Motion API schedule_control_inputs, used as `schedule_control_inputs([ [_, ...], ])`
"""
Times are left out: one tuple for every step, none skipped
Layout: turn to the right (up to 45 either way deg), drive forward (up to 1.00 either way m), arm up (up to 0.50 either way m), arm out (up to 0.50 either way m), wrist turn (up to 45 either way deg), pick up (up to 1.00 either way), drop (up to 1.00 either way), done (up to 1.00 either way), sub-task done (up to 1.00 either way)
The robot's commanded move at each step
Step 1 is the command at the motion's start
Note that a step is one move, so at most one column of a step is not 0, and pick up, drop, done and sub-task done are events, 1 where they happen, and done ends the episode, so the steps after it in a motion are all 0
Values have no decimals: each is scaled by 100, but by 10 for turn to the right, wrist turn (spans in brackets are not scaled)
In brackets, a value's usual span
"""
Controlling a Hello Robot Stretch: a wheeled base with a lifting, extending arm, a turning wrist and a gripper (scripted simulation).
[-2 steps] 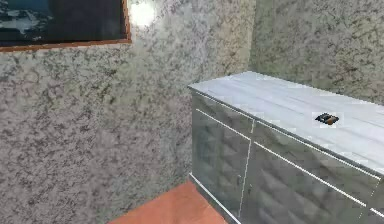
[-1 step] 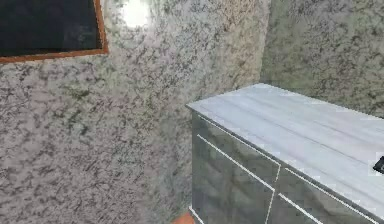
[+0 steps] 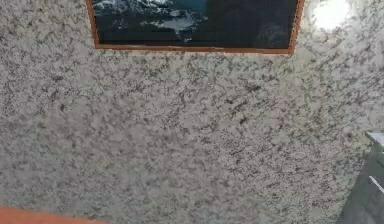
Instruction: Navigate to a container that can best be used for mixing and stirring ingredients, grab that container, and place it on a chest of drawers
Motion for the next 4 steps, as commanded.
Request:
schedule_control_inputs([
  [-120, 0, 0, 0, 0, 0, 0, 0, 0],
  [420, 0, 0, 0, 0, 0, 0, 0, 0],
  [0, 0, 22, 0, 0, 0, 0, 0, 0],
  [0, 0, 0, 44, 0, 0, 0, 0, 0],
])
